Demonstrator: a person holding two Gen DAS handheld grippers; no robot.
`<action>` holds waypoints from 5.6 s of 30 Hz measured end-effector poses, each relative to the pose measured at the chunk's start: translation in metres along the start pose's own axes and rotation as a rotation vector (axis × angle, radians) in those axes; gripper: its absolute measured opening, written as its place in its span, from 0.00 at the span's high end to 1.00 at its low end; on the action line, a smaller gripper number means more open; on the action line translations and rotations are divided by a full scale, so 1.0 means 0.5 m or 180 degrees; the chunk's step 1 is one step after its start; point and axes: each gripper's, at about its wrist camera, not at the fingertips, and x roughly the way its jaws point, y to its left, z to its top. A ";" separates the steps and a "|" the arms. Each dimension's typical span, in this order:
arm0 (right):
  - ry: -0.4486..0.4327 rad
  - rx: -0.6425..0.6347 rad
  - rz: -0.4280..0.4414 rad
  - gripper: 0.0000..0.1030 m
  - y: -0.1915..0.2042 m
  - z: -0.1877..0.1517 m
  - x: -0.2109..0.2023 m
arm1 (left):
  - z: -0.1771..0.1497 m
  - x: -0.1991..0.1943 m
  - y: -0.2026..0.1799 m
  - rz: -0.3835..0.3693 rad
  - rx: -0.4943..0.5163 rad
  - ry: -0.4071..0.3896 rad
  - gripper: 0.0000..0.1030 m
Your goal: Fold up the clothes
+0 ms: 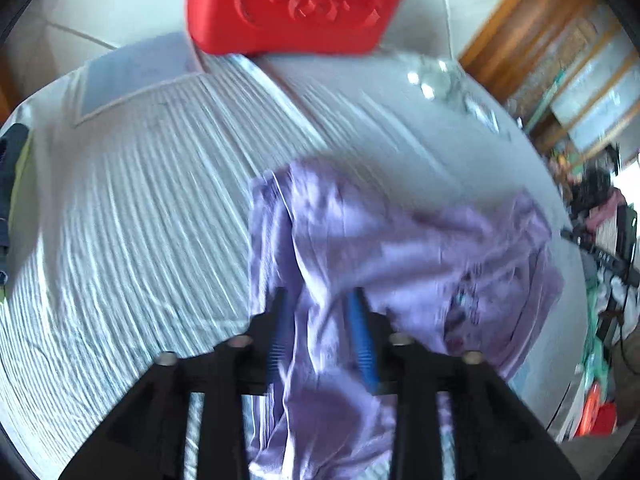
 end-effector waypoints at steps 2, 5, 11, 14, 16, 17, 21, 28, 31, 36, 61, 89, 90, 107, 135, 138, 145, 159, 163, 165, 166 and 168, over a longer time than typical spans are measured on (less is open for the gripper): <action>0.0001 0.0161 -0.0006 0.69 -0.054 0.024 0.004 | 0.030 0.015 0.007 -0.0024 -0.0056 -0.0018 0.61; 0.0083 0.0157 -0.0043 0.69 -0.094 0.058 0.033 | 0.053 0.042 -0.002 0.0020 -0.0073 0.0034 0.61; 0.0200 -0.0111 -0.0179 0.69 -0.089 0.092 0.093 | 0.072 0.092 -0.009 0.0104 -0.0042 0.0178 0.61; 0.0271 -0.0167 -0.0186 0.69 -0.084 0.096 0.118 | 0.074 0.114 -0.007 0.0157 -0.0024 0.0218 0.61; 0.0319 -0.0205 -0.0206 0.68 -0.083 0.095 0.129 | 0.076 0.126 -0.005 0.0168 -0.0023 0.0248 0.61; 0.0336 -0.0226 -0.0219 0.66 -0.082 0.096 0.135 | 0.076 0.131 -0.004 0.0165 -0.0018 0.0257 0.61; 0.0408 -0.0297 -0.0267 0.62 -0.075 0.094 0.151 | 0.071 0.143 -0.015 0.0233 0.0138 0.0251 0.61; 0.0508 -0.0455 -0.0360 0.72 -0.061 0.093 0.174 | 0.066 0.148 -0.034 0.0285 0.0287 0.0263 0.71; 0.0437 -0.0313 -0.0230 0.92 -0.066 0.106 0.163 | 0.067 0.147 -0.033 0.0292 0.0263 0.0266 0.71; -0.0184 0.0123 0.0510 0.94 -0.080 0.168 0.057 | 0.065 0.145 -0.029 0.0278 0.0239 0.0278 0.71; 0.0639 -0.0308 -0.0487 0.62 -0.073 0.069 0.168 | 0.085 0.140 -0.065 0.0283 0.0411 0.0259 0.45; 0.0434 0.0423 0.0057 0.70 -0.130 -0.043 0.021 | -0.013 0.030 -0.010 0.0372 0.0162 0.0375 0.75; 0.0392 0.0416 0.0040 0.70 -0.127 -0.046 0.014 | -0.014 0.024 -0.009 0.0346 0.0132 0.0345 0.67; 0.0406 0.0660 0.0302 0.42 -0.179 -0.046 -0.063 | -0.029 -0.069 0.015 0.0249 -0.0126 -0.0072 0.31; 0.0465 -0.0353 -0.0346 0.66 -0.156 0.102 0.073 | -0.036 0.036 -0.066 0.0854 -0.0386 -0.0095 0.31; 0.0524 -0.0397 -0.0133 0.60 -0.147 0.049 0.027 | -0.063 -0.024 -0.079 0.0837 -0.0454 -0.0287 0.30; 0.0758 -0.0072 0.0320 0.60 -0.132 -0.089 -0.022 | -0.154 -0.071 -0.064 0.0724 -0.0552 -0.0190 0.30; 0.0733 0.0327 0.0127 0.97 -0.128 -0.186 -0.033 | -0.177 0.005 -0.077 0.0768 -0.0325 0.0117 0.30; 0.0920 0.0604 0.0118 0.96 -0.164 -0.241 -0.045 | -0.165 0.011 -0.076 0.0789 -0.0343 0.0111 0.30; 0.0970 0.0542 -0.0071 0.91 -0.162 -0.248 -0.043 | -0.158 0.011 -0.081 0.0804 -0.0332 0.0115 0.30; 0.0967 0.0472 -0.0209 0.90 -0.158 -0.247 -0.044 | -0.155 0.011 -0.084 0.0810 -0.0332 0.0128 0.30; 0.0843 0.0429 -0.0205 0.86 -0.151 -0.232 -0.067 | -0.154 0.001 -0.092 0.0793 -0.0334 0.0085 0.30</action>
